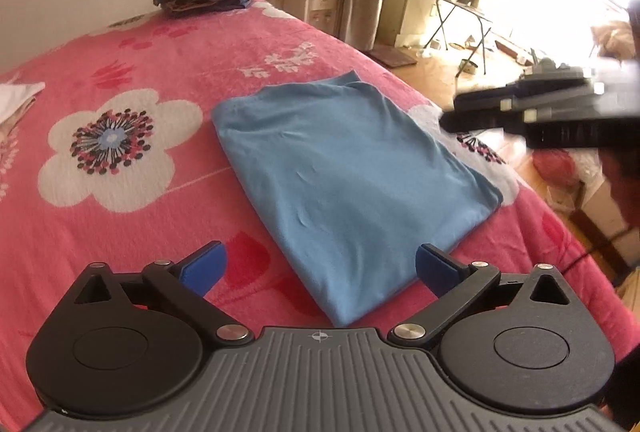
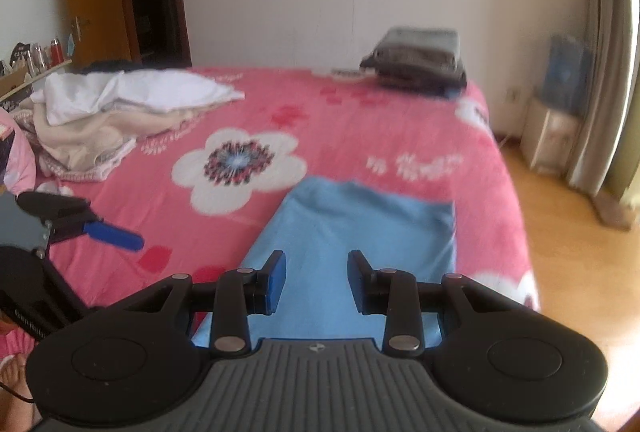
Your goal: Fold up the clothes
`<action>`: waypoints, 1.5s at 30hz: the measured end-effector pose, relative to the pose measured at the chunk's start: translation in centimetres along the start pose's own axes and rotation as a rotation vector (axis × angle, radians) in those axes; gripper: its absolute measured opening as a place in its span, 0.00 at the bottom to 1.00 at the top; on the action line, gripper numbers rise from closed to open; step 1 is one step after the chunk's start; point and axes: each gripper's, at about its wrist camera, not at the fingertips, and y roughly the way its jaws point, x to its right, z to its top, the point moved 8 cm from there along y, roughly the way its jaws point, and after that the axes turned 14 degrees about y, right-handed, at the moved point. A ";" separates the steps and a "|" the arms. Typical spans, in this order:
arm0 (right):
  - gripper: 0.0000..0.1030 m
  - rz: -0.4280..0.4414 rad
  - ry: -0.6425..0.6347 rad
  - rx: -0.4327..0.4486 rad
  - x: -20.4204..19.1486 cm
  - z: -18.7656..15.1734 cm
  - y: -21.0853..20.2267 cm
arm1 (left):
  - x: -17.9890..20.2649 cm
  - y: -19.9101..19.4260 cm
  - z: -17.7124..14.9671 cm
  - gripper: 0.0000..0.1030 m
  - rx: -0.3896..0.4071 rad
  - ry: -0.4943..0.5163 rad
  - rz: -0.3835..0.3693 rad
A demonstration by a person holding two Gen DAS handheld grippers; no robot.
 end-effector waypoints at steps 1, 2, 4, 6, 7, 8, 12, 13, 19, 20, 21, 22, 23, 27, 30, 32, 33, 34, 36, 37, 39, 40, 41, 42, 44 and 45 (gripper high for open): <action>0.35 -0.003 0.008 -0.016 0.0 -0.4 0.1 | 0.0 0.0 0.1 0.99 0.000 -0.009 -0.001; 0.36 -0.007 0.018 -0.032 0.0 -0.7 0.3 | -0.1 -0.1 0.1 1.00 0.001 -0.017 -0.001; 0.36 -0.011 0.051 -0.063 0.3 -1.3 0.6 | -0.1 -0.3 0.2 1.00 0.005 -0.026 0.007; 0.36 -0.021 0.079 -0.086 0.8 -1.8 0.8 | -0.1 -0.4 0.3 1.00 0.006 -0.028 0.014; 0.36 -0.029 0.092 -0.098 1.1 -1.9 0.9 | -0.1 -0.4 0.4 1.00 0.005 -0.028 0.019; 0.36 -0.035 0.102 -0.108 1.2 -2.1 1.0 | -0.1 -0.4 0.4 1.00 0.004 -0.028 0.025; 0.36 -0.041 0.120 -0.130 1.4 -2.5 1.1 | -0.1 -0.5 0.4 1.00 -0.004 -0.039 0.039; 0.36 -0.040 0.119 -0.133 1.3 -2.5 1.1 | -0.1 -0.5 0.4 1.00 -0.007 -0.044 0.040; 0.36 -0.042 0.119 -0.152 1.0 -2.9 1.2 | -0.5 -0.5 0.3 1.00 -0.018 -0.077 0.049; 0.36 -0.043 0.122 -0.155 1.0 -2.9 1.3 | -0.6 -0.5 0.2 1.00 -0.020 -0.081 0.050; 0.36 -0.044 0.127 -0.158 1.0 -2.9 1.3 | -0.7 -0.5 0.2 1.00 -0.022 -0.085 0.053; 0.36 -0.044 0.131 -0.161 1.0 -3.0 1.3 | -0.7 -0.4 0.2 1.00 -0.024 -0.088 0.057; 0.36 -0.045 0.136 -0.163 1.1 -3.0 1.3 | -0.7 -0.4 0.1 1.00 -0.029 -0.092 0.062; 0.36 -0.043 0.157 -0.182 1.1 -3.4 1.6 | -1.0 -0.1 -0.4 1.00 -0.065 -0.119 0.093; 0.36 -0.047 0.166 -0.194 1.0 -3.6 1.8 | -1.2 0.5 -1.3 1.00 -0.130 -0.154 0.112; 0.36 -0.052 0.166 -0.197 1.0 -3.7 2.0 | -1.2 1.1 -2.0 1.00 -0.188 -0.172 0.124; 0.37 -0.055 0.166 -0.198 1.0 -3.7 2.0 | -1.2 1.4 -2.4 1.00 -0.214 -0.174 0.129; 0.38 -0.059 0.166 -0.199 1.0 -3.8 2.0 | -1.2 1.6 -2.8 1.00 -0.235 -0.174 0.134; 0.38 -0.067 0.169 -0.203 1.1 -3.9 2.1 | -1.1 1.9 -3.4 1.00 -0.264 -0.181 0.133; 0.38 -0.070 0.172 -0.207 1.2 -4.0 2.1 | -1.0 1.9 -3.7 1.00 -0.275 -0.189 0.132; 0.39 -0.073 0.174 -0.216 1.3 -4.2 2.3 | -1.1 2.0 -4.1 1.00 -0.290 -0.209 0.137; 0.39 -0.075 0.174 -0.221 1.4 -4.3 2.4 | -1.2 2.1 -4.2 1.00 -0.297 -0.215 0.143; 0.39 -0.077 0.176 -0.225 1.4 -4.4 2.4 | -1.2 2.2 -4.3 1.00 -0.304 -0.220 0.149; 0.39 -0.078 0.177 -0.229 1.5 -4.5 2.5 | -1.2 2.2 -4.3 1.00 -0.310 -0.220 0.157; 0.39 -0.080 0.181 -0.234 1.6 -4.6 2.5 | -1.3 2.3 -4.4 1.00 -0.322 -0.217 0.175; 0.39 -0.080 0.181 -0.237 1.6 -4.7 2.5 | -1.3 2.4 -4.4 1.00 -0.329 -0.216 0.182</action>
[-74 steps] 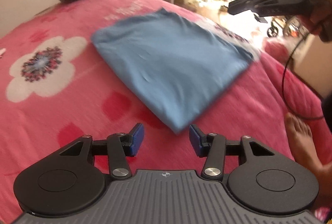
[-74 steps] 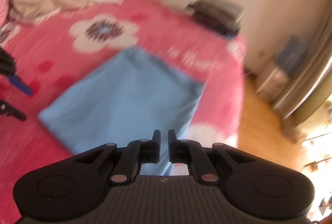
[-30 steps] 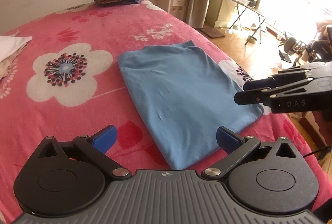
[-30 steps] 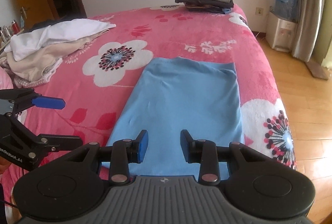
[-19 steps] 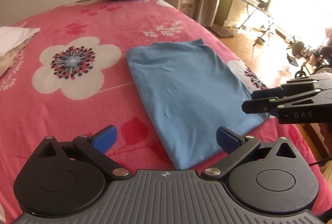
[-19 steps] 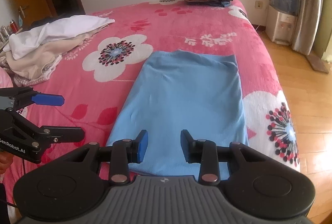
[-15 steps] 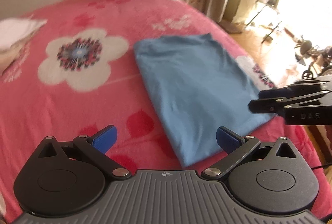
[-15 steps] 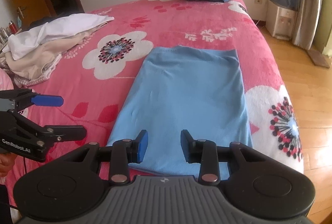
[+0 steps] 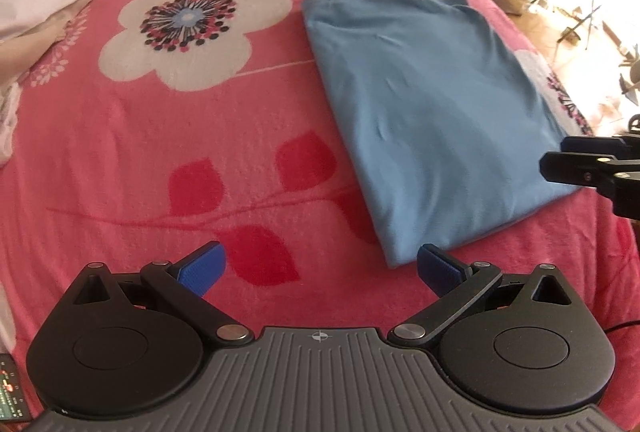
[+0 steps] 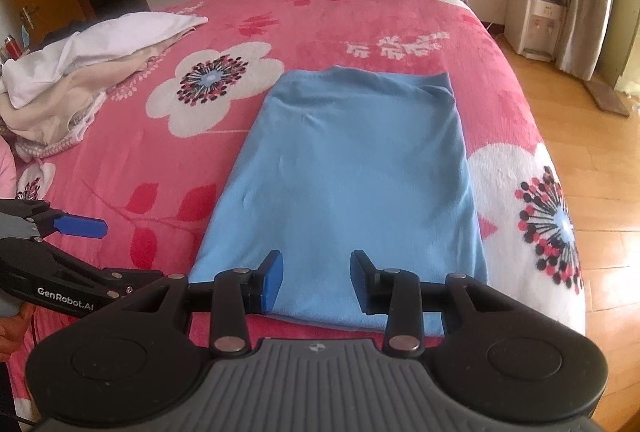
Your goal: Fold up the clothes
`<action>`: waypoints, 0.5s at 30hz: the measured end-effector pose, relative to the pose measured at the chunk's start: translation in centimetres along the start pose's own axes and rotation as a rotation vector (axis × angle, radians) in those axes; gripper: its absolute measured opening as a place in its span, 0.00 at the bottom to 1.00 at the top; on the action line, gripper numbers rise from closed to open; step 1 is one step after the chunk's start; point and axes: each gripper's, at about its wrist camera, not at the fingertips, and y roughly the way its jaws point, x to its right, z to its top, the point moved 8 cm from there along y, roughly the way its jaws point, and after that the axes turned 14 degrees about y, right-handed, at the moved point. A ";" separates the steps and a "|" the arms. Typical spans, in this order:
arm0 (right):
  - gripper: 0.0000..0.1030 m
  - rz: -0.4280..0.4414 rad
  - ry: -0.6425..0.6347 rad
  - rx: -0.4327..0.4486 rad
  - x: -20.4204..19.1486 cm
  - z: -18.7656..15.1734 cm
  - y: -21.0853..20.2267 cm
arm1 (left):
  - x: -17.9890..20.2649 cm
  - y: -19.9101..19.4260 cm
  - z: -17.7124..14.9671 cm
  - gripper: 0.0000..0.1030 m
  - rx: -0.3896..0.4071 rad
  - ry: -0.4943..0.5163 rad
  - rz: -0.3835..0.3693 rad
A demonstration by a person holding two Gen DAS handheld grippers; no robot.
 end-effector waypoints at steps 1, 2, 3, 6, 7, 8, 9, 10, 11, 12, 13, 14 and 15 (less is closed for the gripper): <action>0.39 0.000 0.000 -0.001 0.0 0.0 0.0 | 0.0 0.1 0.0 1.00 -0.006 0.000 0.007; 0.39 0.000 0.001 -0.002 0.0 0.0 0.0 | 0.0 0.1 -0.1 1.00 -0.012 -0.005 0.013; 0.39 0.000 0.001 -0.002 0.0 -0.1 0.0 | 0.0 0.3 -0.1 1.00 -0.020 -0.009 0.017; 0.39 -0.002 0.002 -0.005 0.0 -0.1 0.0 | 0.0 0.6 -0.2 1.00 -0.043 -0.016 0.026; 0.39 -0.004 0.003 -0.005 0.0 -0.1 0.1 | -0.1 0.7 -0.3 1.00 -0.050 -0.018 0.029; 0.39 -0.004 0.004 -0.007 0.0 -0.1 0.1 | -0.1 0.8 -0.4 1.00 -0.057 -0.021 0.032; 0.39 -0.004 0.004 -0.008 0.0 -0.2 0.1 | -0.1 0.8 -0.4 1.00 -0.063 -0.023 0.035; 0.39 -0.003 0.005 -0.009 0.0 -0.2 0.1 | -0.1 0.9 -0.5 1.00 -0.067 -0.024 0.038; 0.39 -0.003 0.005 -0.010 0.0 -0.2 0.1 | -0.1 1.0 -0.5 1.00 -0.070 -0.024 0.042; 0.39 -0.003 0.004 -0.011 0.0 -0.2 0.1 | -0.1 1.0 -0.5 1.00 -0.072 -0.024 0.045; 0.39 -0.004 0.004 -0.012 0.1 -0.2 0.1 | -0.1 1.1 -0.5 1.00 -0.073 -0.025 0.049; 0.39 -0.005 0.004 -0.012 0.1 -0.2 0.2 | -0.1 1.1 -0.5 1.00 -0.074 -0.025 0.053; 0.39 -0.006 0.005 -0.012 0.1 -0.2 0.2 | -0.2 1.2 -0.5 1.00 -0.075 -0.027 0.056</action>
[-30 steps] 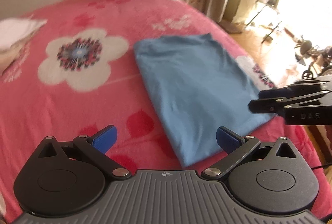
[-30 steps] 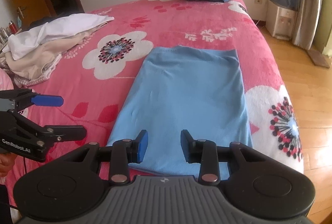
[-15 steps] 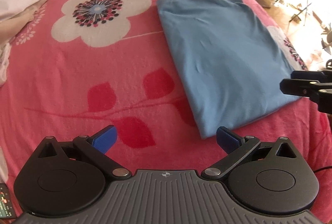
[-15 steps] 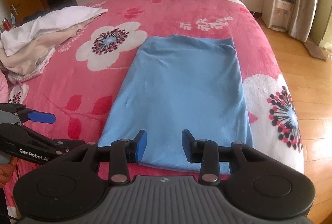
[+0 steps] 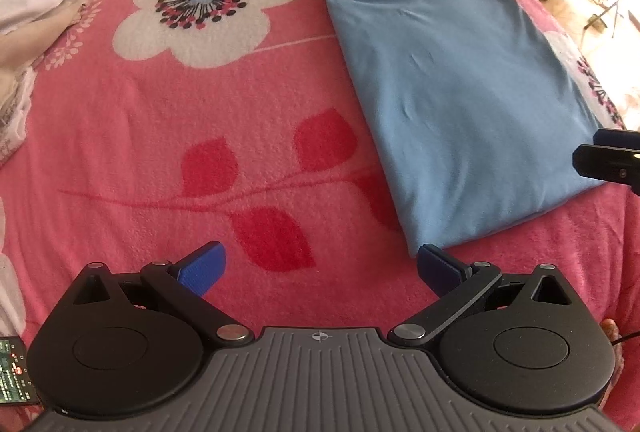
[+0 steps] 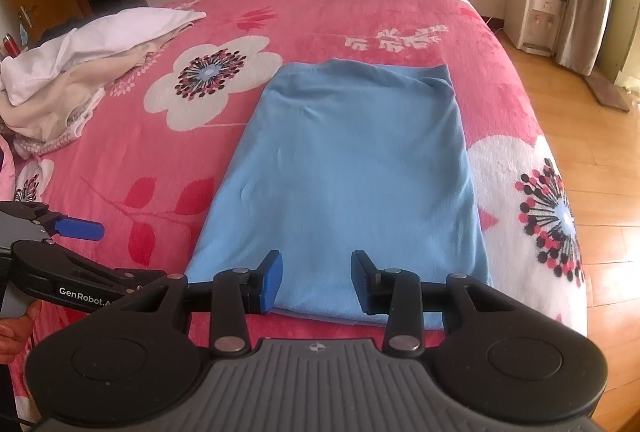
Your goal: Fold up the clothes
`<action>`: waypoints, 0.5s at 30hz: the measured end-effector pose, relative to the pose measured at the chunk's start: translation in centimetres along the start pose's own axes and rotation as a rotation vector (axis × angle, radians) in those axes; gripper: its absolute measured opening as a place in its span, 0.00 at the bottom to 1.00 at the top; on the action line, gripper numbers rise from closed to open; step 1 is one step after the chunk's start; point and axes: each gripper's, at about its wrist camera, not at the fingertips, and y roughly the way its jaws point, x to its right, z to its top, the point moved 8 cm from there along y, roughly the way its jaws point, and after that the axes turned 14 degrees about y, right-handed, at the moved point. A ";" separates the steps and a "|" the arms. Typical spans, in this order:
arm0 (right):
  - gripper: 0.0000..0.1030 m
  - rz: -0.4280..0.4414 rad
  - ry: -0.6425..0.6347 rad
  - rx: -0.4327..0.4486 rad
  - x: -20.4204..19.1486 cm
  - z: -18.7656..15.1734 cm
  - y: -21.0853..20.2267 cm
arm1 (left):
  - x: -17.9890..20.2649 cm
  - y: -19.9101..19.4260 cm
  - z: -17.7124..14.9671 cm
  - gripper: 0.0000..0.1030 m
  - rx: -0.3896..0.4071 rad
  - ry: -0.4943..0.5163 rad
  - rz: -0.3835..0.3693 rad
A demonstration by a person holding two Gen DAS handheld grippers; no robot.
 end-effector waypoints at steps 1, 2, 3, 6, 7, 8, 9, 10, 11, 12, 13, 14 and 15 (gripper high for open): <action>0.40 -0.001 0.001 -0.001 0.1 0.0 0.0 | 0.0 0.1 0.0 1.00 -0.002 0.000 0.002; 0.40 -0.001 0.002 -0.002 0.1 0.0 0.1 | -0.1 0.2 0.1 1.00 -0.005 0.000 0.003; 0.40 -0.002 0.003 -0.004 0.2 0.0 0.2 | -0.1 0.3 0.1 1.00 -0.008 0.000 0.005; 0.40 -0.003 0.003 -0.012 0.2 -0.1 0.5 | -0.2 0.7 0.1 1.00 -0.016 0.002 0.013; 0.40 -0.003 0.002 -0.014 0.2 -0.1 0.6 | -0.2 0.8 0.1 1.00 -0.019 0.003 0.016; 0.40 -0.004 0.001 -0.016 0.3 -0.1 0.7 | -0.3 1.0 0.1 1.00 -0.022 0.004 0.020; 0.40 -0.005 0.000 -0.018 0.3 -0.1 0.8 | -0.3 1.1 0.1 1.00 -0.025 0.005 0.023; 0.40 -0.006 -0.001 -0.020 0.3 -0.1 1.0 | -0.4 1.2 0.1 1.00 -0.028 0.006 0.026; 0.40 -0.007 -0.002 -0.023 0.4 -0.1 1.1 | -0.4 1.4 0.1 1.00 -0.031 0.005 0.028; 0.40 -0.007 -0.003 -0.024 0.5 0.0 1.2 | -0.5 1.5 0.2 1.00 -0.033 0.003 0.029; 0.40 -0.008 -0.004 -0.025 0.5 0.0 1.4 | -0.5 1.6 0.3 1.00 -0.035 0.001 0.030; 0.40 -0.009 -0.005 -0.022 0.6 0.2 1.5 | -0.6 1.7 0.3 1.00 -0.036 -0.001 0.031; 0.40 -0.011 -0.005 -0.017 0.7 0.4 1.5 | -0.5 1.8 0.6 1.00 -0.031 -0.001 0.031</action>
